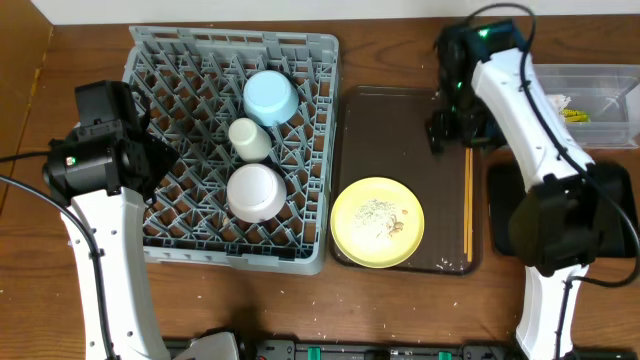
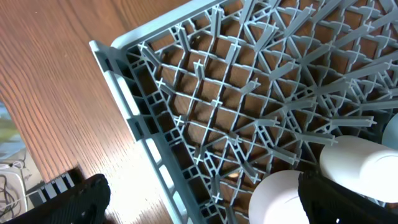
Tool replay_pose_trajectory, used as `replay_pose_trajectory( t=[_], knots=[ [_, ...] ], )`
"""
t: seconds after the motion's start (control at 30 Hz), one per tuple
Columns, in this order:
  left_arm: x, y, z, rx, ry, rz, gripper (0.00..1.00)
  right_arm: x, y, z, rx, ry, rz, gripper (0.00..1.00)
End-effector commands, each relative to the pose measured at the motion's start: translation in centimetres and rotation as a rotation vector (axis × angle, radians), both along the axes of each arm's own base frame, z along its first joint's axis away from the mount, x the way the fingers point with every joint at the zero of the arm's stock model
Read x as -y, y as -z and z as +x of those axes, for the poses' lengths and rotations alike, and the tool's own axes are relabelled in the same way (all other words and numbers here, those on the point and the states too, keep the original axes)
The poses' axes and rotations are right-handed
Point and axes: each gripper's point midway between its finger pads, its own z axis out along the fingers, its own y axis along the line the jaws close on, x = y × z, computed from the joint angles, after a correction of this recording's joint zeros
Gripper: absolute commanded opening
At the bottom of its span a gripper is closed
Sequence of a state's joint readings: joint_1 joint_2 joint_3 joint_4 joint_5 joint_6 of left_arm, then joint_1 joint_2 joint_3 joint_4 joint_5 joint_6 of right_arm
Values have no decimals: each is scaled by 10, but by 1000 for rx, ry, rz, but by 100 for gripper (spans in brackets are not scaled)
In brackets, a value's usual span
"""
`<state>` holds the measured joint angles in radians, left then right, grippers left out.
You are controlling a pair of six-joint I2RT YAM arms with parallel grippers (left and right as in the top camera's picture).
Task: Sort waste into correct bins and load items into the dishwasher
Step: 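Move the right gripper to the chopsticks at the tray's right edge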
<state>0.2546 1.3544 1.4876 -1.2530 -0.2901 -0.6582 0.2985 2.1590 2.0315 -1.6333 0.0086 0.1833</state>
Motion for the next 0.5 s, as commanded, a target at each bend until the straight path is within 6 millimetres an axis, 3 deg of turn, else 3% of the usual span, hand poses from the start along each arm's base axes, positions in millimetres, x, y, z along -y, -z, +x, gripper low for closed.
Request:
replay_pose_trajectory(
  t=[0.0,0.07,0.1,0.33,0.47],
  knots=[
    [-2,-6,0,20,-17,3,98,0,18,-12,-47,1,2,69],
    [-2,-6,0,20,-17,3,98,-3,37,-8,-34,25,26,35],
    [-2,-6,0,20,-17,3,98,-3,42,-6,-26,37,30,30],
    [-2,-6,0,20,-17,3,98,9,75,-1,10,119,-9,41],
    [-2,-6,0,20,-17,3,98,20,89,0,15,172,-12,37]
  ],
)
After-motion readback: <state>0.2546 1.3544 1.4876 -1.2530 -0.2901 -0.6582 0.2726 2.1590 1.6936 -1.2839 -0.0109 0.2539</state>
